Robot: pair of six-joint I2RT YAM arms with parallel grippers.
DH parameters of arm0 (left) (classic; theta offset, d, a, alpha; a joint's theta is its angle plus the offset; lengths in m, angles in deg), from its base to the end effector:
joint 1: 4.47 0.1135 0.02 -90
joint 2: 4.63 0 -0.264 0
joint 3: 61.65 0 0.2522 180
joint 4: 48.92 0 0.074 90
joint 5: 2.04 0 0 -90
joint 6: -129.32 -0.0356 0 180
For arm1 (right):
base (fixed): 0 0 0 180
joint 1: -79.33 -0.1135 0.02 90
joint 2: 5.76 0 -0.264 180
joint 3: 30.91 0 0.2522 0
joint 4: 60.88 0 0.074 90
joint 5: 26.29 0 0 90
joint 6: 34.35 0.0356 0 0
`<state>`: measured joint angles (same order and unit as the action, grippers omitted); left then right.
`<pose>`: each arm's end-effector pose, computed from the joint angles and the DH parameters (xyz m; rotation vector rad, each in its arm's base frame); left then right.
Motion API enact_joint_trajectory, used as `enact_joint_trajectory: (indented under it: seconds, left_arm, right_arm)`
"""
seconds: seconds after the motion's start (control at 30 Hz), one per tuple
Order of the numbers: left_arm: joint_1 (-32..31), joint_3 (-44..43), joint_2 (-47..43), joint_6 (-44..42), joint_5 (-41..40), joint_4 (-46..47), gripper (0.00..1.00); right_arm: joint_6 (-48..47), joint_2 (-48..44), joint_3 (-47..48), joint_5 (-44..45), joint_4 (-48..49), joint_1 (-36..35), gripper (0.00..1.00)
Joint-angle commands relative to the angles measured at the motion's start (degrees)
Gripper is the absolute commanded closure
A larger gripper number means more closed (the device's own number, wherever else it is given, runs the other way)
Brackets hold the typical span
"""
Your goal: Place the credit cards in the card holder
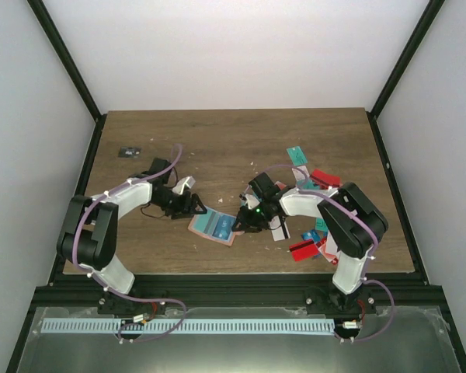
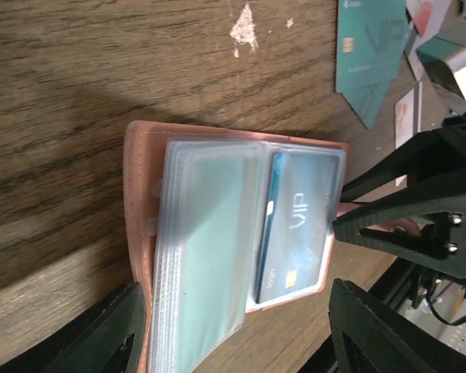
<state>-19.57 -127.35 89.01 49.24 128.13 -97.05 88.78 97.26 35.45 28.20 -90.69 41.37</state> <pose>0.2681 -0.0961 0.1606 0.2570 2.8524 -1.0970 0.2419 0.2149 0.1257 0.3155 -2.8897 -1.1068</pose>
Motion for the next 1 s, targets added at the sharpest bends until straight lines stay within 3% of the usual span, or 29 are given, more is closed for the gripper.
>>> enact_joint_trajectory:
  seconds: [0.0,0.97]
  left_arm:
    - [-0.38,-0.34,-1.51,0.41,4.83,-0.07,0.34]
    - [-3.84,-0.11,-3.77,2.59,7.47,0.12,0.38]
  right_arm:
    - [-1.11,3.83,-0.17,3.74,-1.05,-0.28,0.74]
    - [-0.38,5.58,2.10,2.75,0.21,0.24,0.75]
